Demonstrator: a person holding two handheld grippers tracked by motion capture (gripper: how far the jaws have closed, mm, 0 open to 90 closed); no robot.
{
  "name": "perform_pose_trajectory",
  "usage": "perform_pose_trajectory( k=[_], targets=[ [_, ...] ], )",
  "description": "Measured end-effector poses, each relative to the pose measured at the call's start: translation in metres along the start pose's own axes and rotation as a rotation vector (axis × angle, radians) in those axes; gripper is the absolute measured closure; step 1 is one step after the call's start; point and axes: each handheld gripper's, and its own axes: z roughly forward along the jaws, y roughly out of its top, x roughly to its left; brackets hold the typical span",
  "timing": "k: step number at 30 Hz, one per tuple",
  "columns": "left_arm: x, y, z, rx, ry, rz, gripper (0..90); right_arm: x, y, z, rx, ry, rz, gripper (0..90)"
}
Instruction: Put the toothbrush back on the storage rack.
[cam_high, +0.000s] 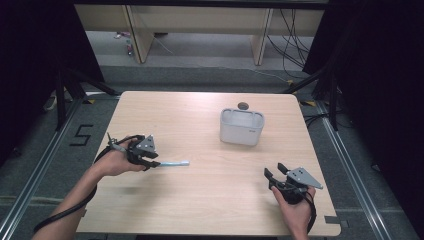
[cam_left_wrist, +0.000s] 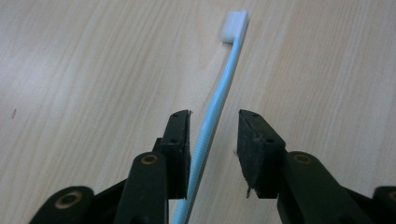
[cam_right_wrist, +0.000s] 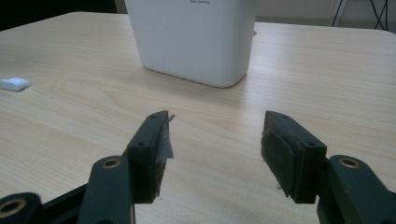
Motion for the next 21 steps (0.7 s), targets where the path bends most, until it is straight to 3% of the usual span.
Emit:
perform_pose_trajectory(
  k=[1,2,3,5,6,9,11,21],
  targets=[
    [0.002,0.002,0.001,0.019,-0.015,0.012,65.1,0.000,0.000,0.000,0.003,0.001,-0.005,42.8],
    [0.000,0.002,0.002,0.003,-0.013,-0.005,66.1,-0.003,0.001,0.000,0.004,-0.005,-0.028,42.8],
    [0.003,0.003,0.001,0.038,-0.018,0.029,66.7,-0.003,0.001,0.000,0.001,-0.001,-0.026,42.8],
    [0.005,0.006,0.002,0.063,-0.030,0.053,67.7,-0.002,0.000,0.000,0.005,-0.006,-0.008,42.8],
    [0.006,0.006,0.002,0.075,-0.035,0.061,68.5,-0.003,0.001,0.001,0.001,0.001,-0.026,42.8],
    [0.008,0.008,0.005,0.116,-0.039,0.089,69.8,-0.002,0.001,0.002,0.004,0.016,-0.017,42.9],
    [0.010,0.009,0.007,0.150,-0.036,0.113,70.3,-0.003,0.001,0.000,0.010,-0.011,-0.048,42.9],
    [0.012,0.017,0.016,0.241,-0.067,0.150,71.5,-0.002,0.001,0.001,0.005,-0.004,-0.038,42.7]
  ],
)
